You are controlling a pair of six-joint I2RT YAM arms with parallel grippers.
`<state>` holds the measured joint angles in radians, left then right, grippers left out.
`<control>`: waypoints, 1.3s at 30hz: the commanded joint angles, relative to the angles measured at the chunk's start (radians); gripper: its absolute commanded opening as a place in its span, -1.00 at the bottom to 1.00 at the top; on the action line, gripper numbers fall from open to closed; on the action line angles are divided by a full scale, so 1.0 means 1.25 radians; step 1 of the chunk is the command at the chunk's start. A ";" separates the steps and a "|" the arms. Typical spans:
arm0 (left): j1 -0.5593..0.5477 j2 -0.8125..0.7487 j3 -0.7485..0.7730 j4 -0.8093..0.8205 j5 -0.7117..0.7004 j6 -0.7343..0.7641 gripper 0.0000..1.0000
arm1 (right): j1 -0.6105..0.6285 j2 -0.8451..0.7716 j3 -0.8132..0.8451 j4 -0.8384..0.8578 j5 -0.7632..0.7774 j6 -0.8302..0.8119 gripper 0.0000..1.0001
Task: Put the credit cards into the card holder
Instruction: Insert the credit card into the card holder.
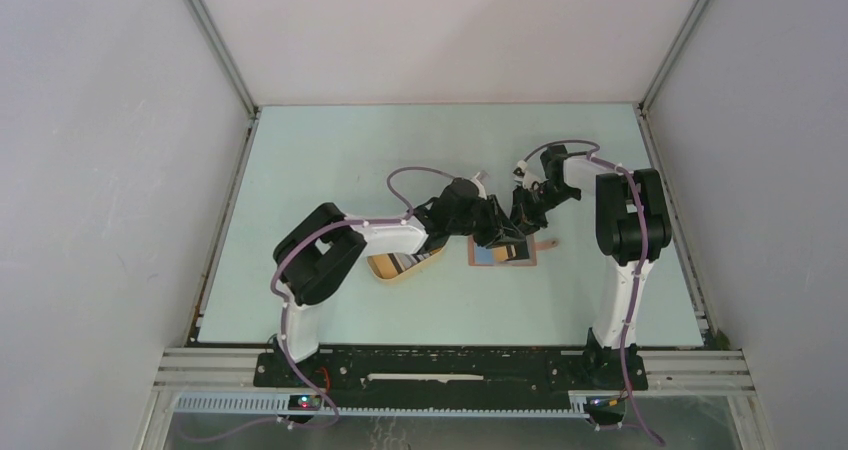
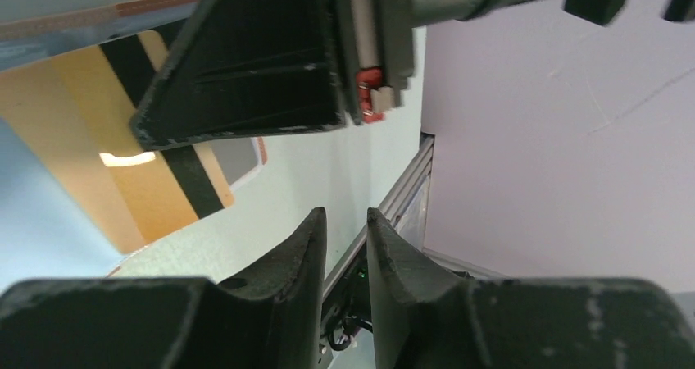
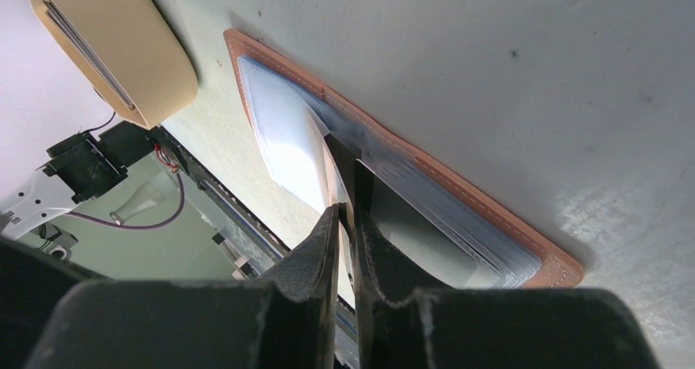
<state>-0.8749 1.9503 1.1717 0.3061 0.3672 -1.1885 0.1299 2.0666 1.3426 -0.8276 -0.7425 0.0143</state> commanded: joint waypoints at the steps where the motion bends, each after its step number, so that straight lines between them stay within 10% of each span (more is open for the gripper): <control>1: -0.009 0.029 0.012 0.022 -0.032 -0.032 -0.43 | -0.008 0.012 -0.008 0.026 0.027 0.008 -0.66; 39: -0.023 0.123 0.158 -0.216 -0.114 0.005 -0.45 | -0.021 -0.013 -0.008 0.021 0.032 -0.010 -0.43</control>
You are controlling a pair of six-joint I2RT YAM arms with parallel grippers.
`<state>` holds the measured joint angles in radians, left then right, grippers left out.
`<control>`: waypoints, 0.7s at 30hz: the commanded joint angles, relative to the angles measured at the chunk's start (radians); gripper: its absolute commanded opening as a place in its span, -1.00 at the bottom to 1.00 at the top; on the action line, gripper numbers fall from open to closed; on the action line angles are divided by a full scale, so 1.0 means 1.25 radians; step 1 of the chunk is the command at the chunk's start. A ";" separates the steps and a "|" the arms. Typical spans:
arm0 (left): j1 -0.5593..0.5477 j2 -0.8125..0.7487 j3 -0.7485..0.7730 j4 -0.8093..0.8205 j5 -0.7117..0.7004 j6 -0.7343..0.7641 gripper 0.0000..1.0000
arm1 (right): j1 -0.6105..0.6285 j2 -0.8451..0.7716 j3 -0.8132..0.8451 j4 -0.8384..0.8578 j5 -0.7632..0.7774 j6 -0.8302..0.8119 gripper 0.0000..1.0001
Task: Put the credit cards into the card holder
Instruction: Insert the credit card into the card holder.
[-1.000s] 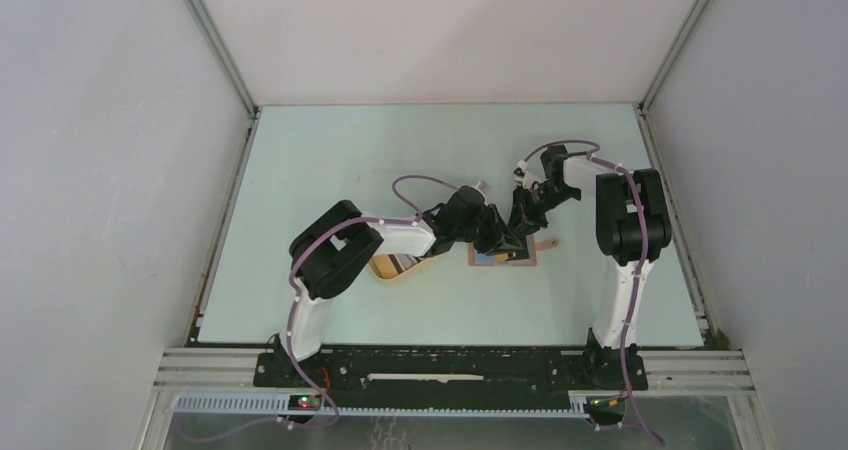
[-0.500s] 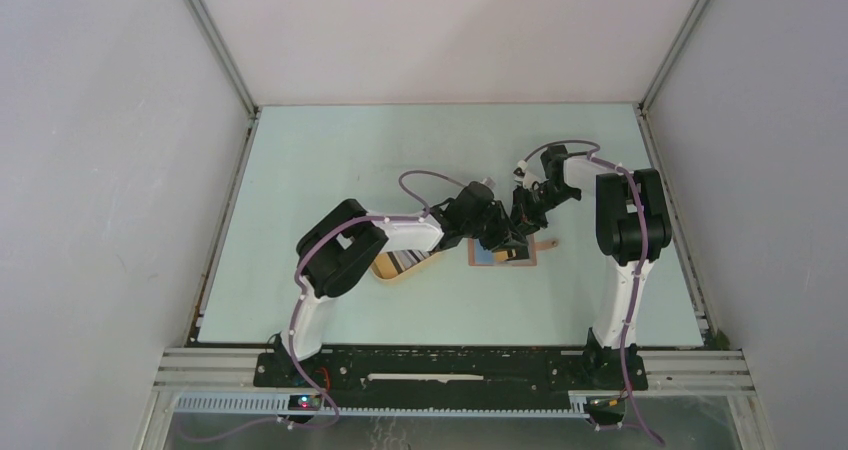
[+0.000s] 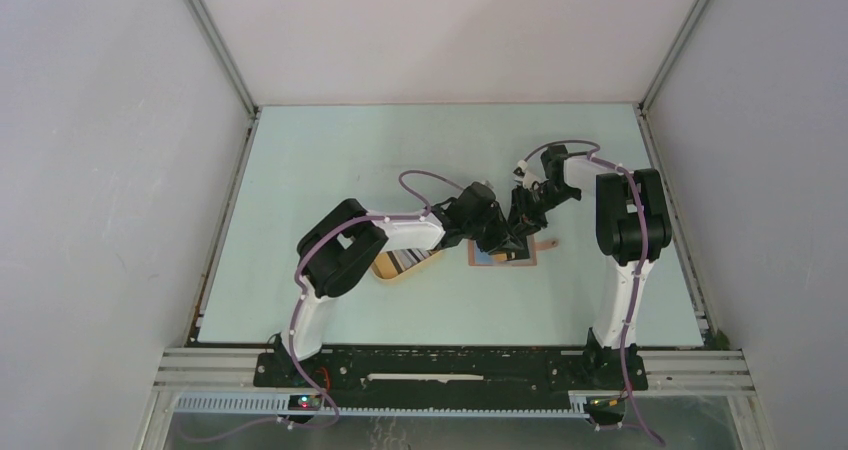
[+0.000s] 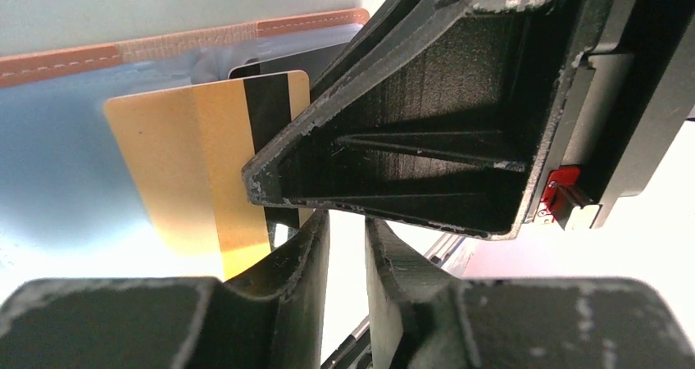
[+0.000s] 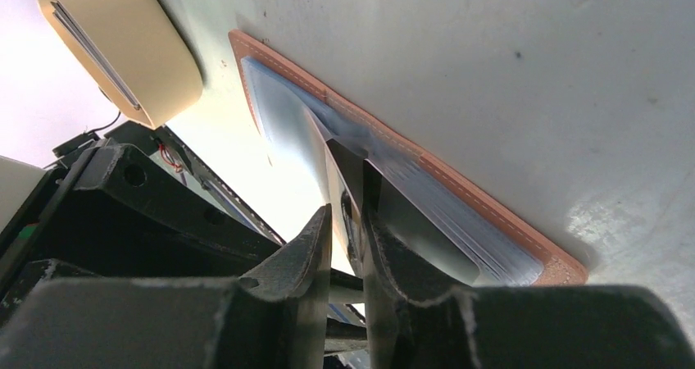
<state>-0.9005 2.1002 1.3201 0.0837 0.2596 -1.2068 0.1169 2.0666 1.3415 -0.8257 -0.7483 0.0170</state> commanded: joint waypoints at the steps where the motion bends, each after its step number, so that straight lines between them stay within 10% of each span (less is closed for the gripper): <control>1: -0.002 0.003 0.039 -0.039 -0.028 0.019 -0.45 | -0.013 -0.016 -0.007 0.019 0.039 -0.012 -0.43; 21: 0.012 -0.032 0.013 -0.100 -0.079 0.041 -0.45 | -0.057 -0.079 -0.024 0.020 0.045 -0.044 -0.40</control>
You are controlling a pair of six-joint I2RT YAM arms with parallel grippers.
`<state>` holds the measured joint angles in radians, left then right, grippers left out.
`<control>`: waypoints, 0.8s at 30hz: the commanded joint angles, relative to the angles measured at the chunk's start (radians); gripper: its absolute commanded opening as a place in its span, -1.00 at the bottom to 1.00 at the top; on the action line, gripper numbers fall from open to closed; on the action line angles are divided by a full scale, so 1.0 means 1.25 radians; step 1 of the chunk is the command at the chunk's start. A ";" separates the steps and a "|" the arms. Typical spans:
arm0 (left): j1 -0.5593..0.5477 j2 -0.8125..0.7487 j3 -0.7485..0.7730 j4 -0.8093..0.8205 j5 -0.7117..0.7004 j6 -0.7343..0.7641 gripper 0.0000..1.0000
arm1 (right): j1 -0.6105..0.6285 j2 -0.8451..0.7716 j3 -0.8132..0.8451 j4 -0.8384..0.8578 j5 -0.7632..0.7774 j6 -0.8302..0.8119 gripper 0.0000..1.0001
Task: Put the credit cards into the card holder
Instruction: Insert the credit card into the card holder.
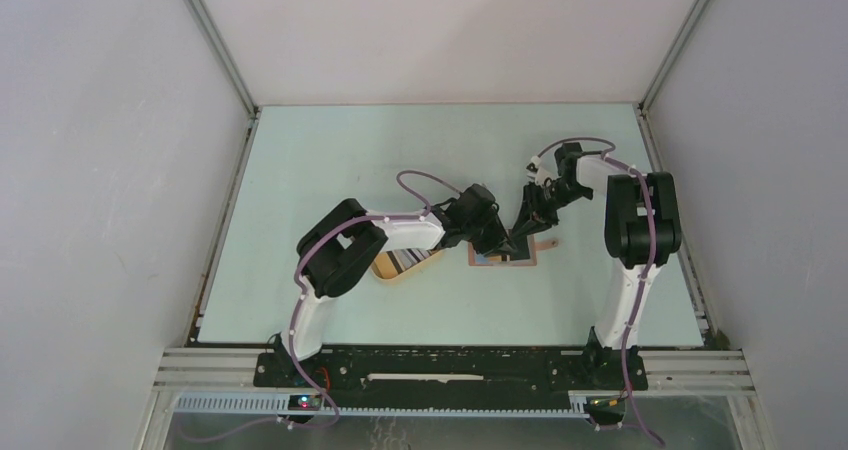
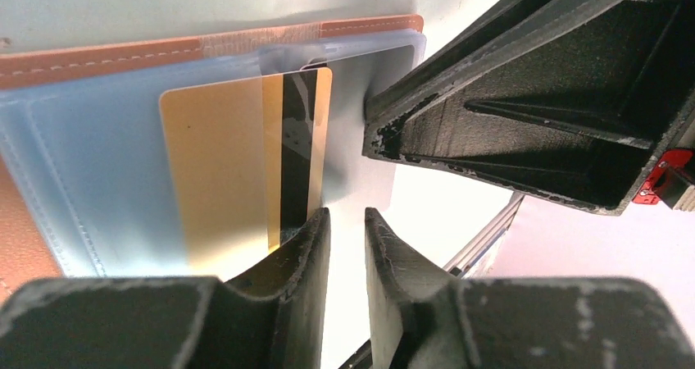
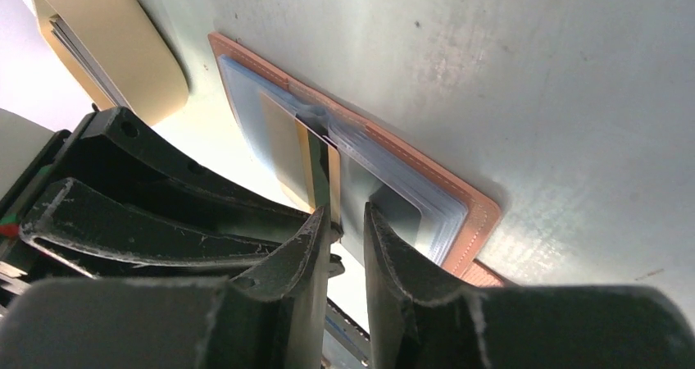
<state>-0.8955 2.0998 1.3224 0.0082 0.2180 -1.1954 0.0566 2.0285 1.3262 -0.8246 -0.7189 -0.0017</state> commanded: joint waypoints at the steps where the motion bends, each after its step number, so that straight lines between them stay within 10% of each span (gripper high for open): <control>1: 0.010 -0.036 0.010 -0.039 -0.047 0.034 -0.45 | -0.008 -0.052 -0.014 0.020 0.014 -0.034 -0.40; 24: 0.082 -0.206 -0.125 -0.097 -0.120 0.202 -0.46 | 0.056 -0.019 -0.005 0.020 0.024 -0.044 -0.87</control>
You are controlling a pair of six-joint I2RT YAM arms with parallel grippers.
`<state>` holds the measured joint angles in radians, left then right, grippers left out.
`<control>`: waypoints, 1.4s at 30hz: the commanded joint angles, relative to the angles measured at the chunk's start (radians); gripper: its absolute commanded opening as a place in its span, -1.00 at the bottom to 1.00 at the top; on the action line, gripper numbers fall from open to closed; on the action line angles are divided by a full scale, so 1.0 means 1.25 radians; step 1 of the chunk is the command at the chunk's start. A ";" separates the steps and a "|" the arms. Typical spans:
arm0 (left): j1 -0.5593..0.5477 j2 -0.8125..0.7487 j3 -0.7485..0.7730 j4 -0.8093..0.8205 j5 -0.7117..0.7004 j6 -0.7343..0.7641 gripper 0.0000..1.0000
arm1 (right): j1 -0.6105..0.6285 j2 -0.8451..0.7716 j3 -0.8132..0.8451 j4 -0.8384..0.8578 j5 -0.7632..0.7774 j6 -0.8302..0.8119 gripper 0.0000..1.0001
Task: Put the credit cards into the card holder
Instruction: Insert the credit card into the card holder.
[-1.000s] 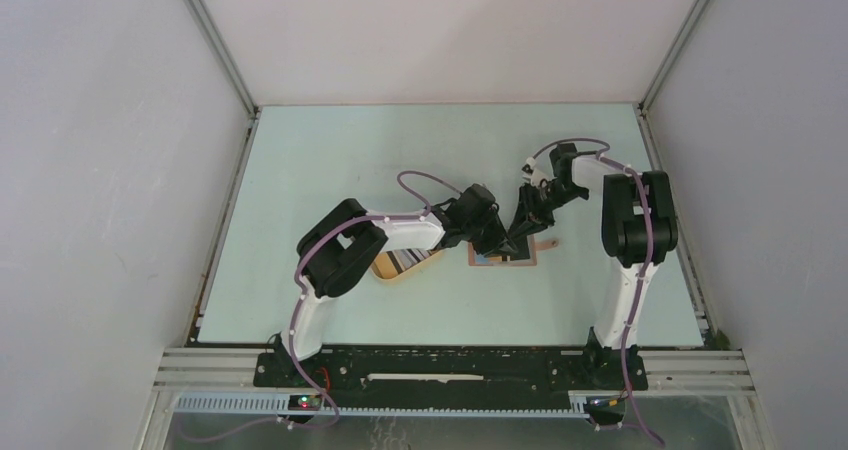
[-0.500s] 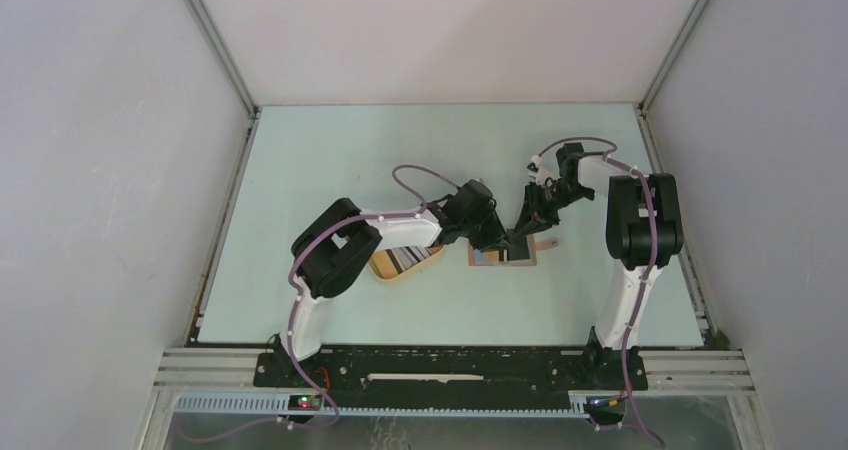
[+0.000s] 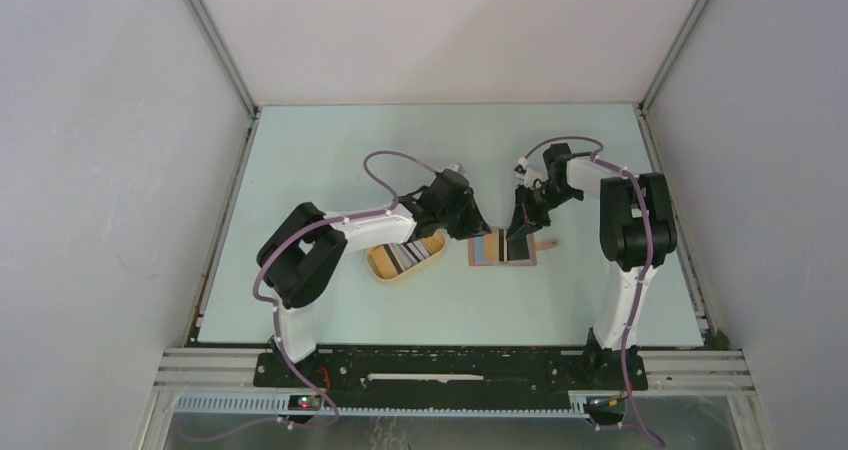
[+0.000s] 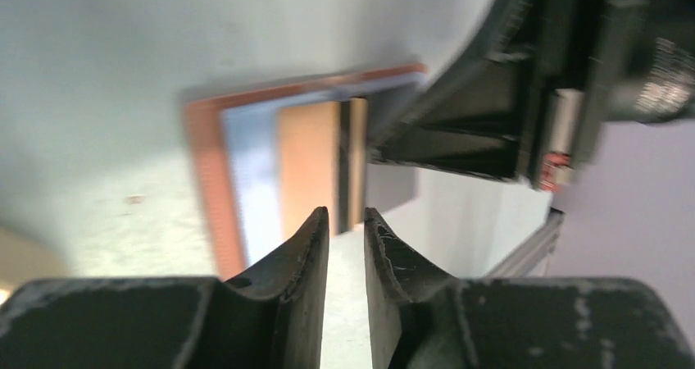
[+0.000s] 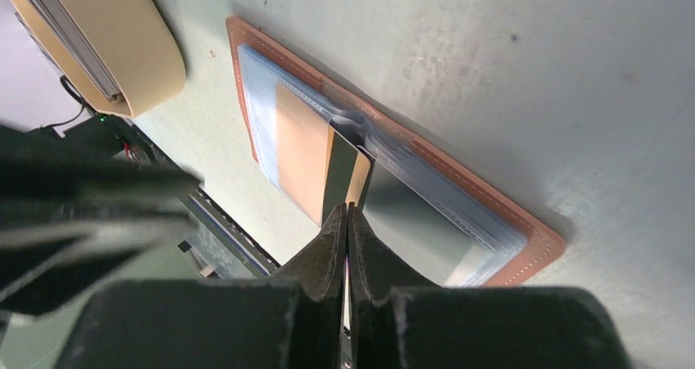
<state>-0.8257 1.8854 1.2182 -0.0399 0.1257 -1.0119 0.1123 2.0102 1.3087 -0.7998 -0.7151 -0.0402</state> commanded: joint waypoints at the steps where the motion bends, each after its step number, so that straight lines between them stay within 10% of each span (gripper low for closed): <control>1: 0.030 -0.035 -0.046 -0.065 -0.049 0.060 -0.45 | 0.015 -0.003 0.010 0.000 0.024 -0.012 -0.87; 42: 0.040 -0.054 -0.071 0.022 0.009 0.075 -0.35 | 0.077 -0.042 0.037 -0.011 0.051 -0.080 -0.77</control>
<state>-0.7738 1.9121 1.1572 -0.1001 0.1577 -0.9485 0.2047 2.0113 1.3682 -0.8288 -0.6754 -0.1001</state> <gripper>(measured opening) 0.326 0.110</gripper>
